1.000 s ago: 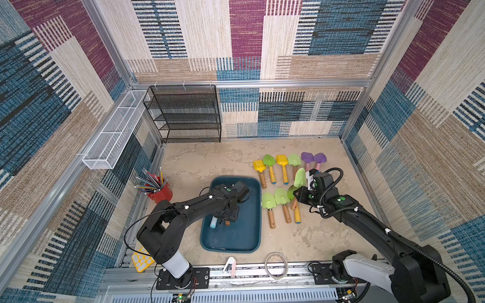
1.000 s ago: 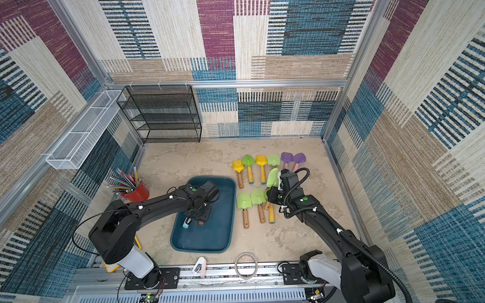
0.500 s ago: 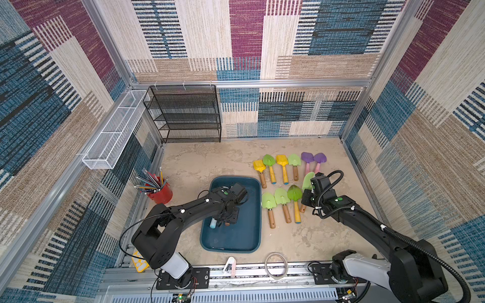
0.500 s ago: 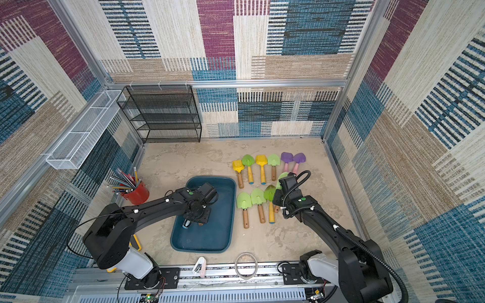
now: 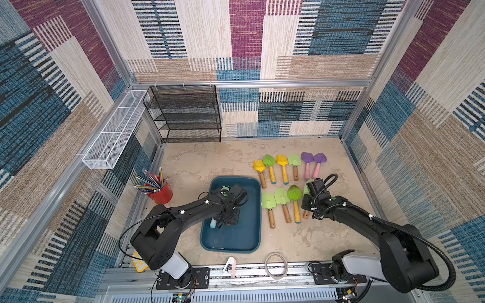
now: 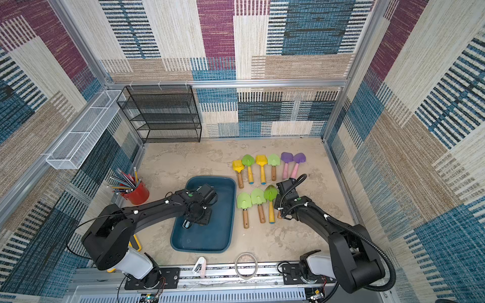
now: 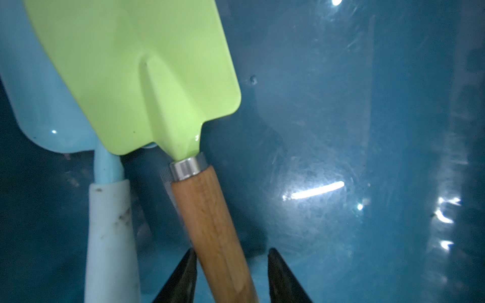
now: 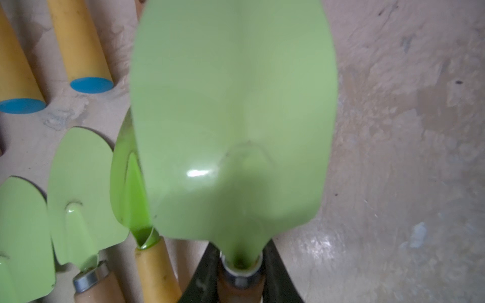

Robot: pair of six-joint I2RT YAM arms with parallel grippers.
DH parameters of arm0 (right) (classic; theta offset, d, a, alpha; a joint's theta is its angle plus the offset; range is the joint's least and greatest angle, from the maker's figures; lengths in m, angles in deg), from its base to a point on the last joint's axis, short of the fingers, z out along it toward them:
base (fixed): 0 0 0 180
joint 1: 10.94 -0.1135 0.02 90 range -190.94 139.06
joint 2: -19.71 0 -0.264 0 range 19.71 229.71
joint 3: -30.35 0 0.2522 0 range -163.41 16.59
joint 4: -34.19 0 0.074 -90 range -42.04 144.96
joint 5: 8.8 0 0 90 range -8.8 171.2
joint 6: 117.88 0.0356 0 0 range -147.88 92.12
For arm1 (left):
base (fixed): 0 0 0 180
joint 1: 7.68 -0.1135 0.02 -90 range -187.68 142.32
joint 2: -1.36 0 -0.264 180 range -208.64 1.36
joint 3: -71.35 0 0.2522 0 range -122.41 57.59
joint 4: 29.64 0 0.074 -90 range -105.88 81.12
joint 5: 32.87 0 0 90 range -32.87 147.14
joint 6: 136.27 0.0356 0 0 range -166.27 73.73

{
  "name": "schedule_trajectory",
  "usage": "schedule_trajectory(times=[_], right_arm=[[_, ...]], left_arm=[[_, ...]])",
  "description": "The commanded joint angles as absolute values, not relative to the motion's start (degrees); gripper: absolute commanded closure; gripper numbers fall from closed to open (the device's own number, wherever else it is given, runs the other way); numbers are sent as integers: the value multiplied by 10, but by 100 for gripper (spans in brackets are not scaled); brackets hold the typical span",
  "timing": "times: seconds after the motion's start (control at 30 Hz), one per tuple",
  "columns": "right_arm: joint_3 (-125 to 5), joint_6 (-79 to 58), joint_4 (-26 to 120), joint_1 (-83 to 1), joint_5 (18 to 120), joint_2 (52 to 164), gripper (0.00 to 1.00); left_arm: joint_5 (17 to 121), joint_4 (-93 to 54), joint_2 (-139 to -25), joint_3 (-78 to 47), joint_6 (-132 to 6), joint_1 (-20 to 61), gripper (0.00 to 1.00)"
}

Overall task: Take the shovel out of the storage box
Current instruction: Place the shovel at the center of the board, then pick up the shovel from the storage box.

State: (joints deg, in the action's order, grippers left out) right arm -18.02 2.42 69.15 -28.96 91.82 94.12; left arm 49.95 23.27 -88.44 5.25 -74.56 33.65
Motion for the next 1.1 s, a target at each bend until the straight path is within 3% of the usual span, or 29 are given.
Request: schedule_trajectory(times=[0.0,0.27,0.57,0.8,1.07], right_arm=[[-180,13,658,-289,938,957,80],[-192,7,645,-282,928,994,78],[-196,3,646,-280,927,1000,67],[-195,2,662,-280,945,964,57],[-200,2,667,-280,928,881,56]], left_arm=[[502,222,-876,59,-749,336,53],[513,216,-877,63,-749,336,52],[527,205,-883,64,-749,336,52],[513,213,-883,59,-753,336,56],[493,225,-896,51,-769,336,62]])
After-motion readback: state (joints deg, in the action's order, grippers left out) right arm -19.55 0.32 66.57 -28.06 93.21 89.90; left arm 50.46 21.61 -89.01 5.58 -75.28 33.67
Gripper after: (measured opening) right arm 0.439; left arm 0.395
